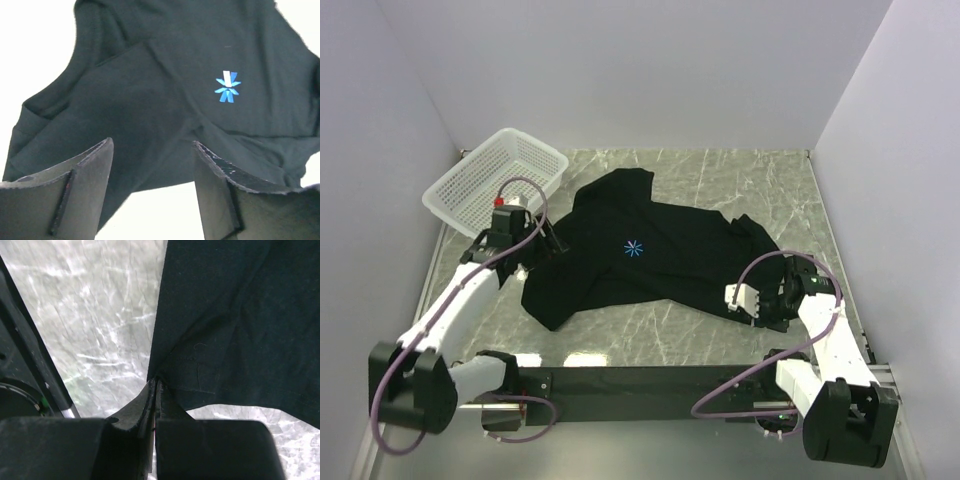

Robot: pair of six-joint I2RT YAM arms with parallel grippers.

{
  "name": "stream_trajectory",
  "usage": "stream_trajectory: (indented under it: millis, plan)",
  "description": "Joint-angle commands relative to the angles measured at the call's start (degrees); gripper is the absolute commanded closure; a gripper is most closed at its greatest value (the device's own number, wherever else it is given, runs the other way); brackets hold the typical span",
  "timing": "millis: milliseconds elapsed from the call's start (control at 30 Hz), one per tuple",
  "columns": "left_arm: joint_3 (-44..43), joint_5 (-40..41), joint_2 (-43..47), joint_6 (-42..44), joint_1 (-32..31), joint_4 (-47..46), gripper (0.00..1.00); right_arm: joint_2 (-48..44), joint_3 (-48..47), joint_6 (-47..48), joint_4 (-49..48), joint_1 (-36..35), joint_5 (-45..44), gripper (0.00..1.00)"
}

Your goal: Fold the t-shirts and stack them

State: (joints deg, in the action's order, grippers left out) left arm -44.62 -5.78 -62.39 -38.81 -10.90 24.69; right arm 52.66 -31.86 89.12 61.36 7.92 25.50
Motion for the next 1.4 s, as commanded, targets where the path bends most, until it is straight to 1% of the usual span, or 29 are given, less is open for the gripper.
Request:
stream_trajectory:
  millis: [0,33,133,367,433,533,667,767,900,1033,1133,1233,1267,1333,1367]
  plan:
    - [-1.0,1.1,-5.4,-2.1,0.2,-1.8,0.32,0.6,0.5,3.2,-0.3,0.5,-4.4,1.00]
    - [-1.9,1.2,-8.2,-2.1,0.2,-1.7,0.33,0.7,0.6,2.8,-0.9,0.5,-4.5,1.00]
    - [-3.6,3.1,-13.1,-1.7,-0.4,-0.7,0.34,1.7,0.2,0.7,-2.7,0.5,-3.7,0.98]
    - [-7.1,5.6,-20.8,1.6,-2.0,-1.7,0.34,3.3,0.1,-2.5,-5.6,0.6,-2.7,0.97]
    - [-9.0,6.1,-23.3,3.2,-3.0,-1.0,0.34,3.4,0.1,-2.8,-6.0,0.8,-2.6,0.97]
    - [-11.7,9.3,-26.5,5.1,-4.1,1.3,0.34,3.8,-0.1,-3.0,-6.2,0.9,-2.3,0.97]
    - [-14.4,14.9,-27.1,6.5,-6.3,3.5,0.33,4.4,-0.5,-3.5,-6.7,1.0,-1.8,0.97]
    - [-16.2,18.2,-27.6,7.2,-6.9,6.3,0.33,4.6,-0.8,-3.8,-7.0,1.0,-1.5,0.97]
    - [-17.9,20.9,-30.1,7.9,-7.5,10.4,0.32,5.0,-0.8,-3.8,-7.5,1.1,-1.5,0.97]
    - [-18.4,20.6,-33.2,8.5,-8.0,11.6,0.33,5.3,-0.9,-4.0,-7.9,1.3,-1.2,0.97]
    - [-18.7,18.5,-35.0,8.9,-8.2,11.3,0.36,5.5,-1.2,-4.1,-8.0,1.2,-0.9,0.97]
    - [-18.8,17.6,-34.8,9.0,-8.5,10.8,0.48,5.3,-1.1,-4.2,-8.1,1.2,-1.0,0.97]
    - [-19.2,17.7,-34.6,8.9,-8.6,11.0,0.61,5.3,-1.1,-4.2,-8.1,1.3,-0.9,0.97]
    - [-19.5,18.3,-32.6,8.7,-8.9,11.4,0.77,5.2,-1.2,-4.3,-7.9,1.2,-0.7,0.98]
    - [-19.5,18.3,-31.7,8.7,-9.1,11.4,0.91,5.2,-1.2,-4.4,-7.9,1.3,-0.6,0.97]
